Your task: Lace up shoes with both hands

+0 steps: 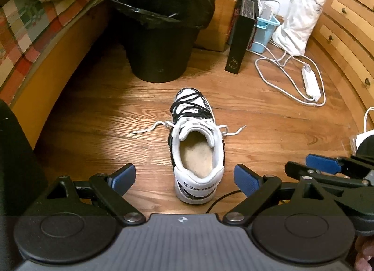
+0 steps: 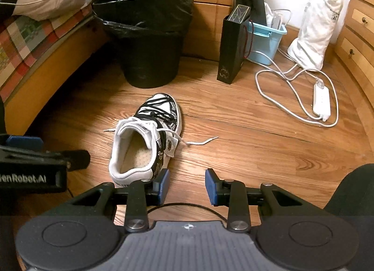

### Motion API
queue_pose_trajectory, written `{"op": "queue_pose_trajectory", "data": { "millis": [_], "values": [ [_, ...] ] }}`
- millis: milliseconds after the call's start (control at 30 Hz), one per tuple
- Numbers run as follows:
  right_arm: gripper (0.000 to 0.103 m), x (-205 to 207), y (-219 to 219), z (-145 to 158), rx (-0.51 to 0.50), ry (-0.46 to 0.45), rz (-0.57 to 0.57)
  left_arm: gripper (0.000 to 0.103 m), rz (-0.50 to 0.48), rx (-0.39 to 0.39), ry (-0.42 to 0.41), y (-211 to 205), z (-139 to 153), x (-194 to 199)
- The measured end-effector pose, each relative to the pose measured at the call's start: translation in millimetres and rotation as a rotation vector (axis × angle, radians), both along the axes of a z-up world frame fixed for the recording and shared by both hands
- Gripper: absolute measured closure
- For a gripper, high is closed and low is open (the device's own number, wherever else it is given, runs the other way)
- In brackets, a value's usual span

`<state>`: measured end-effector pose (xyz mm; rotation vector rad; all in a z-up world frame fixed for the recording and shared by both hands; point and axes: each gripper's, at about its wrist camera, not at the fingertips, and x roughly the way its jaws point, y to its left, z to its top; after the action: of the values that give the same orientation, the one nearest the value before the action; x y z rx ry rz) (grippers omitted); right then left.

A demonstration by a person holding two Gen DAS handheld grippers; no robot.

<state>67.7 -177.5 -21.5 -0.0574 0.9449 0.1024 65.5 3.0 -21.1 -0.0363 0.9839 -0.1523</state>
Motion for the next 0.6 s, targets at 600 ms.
{"op": "queue_pose_trajectory", "data": {
  "millis": [600],
  "values": [
    [0.064, -3.9, 1.5, 0.2, -0.025, -0.018, -0.012, 0.007, -0.017, 0.023, -0.013, -4.1, -3.0, -4.7]
  ]
}}
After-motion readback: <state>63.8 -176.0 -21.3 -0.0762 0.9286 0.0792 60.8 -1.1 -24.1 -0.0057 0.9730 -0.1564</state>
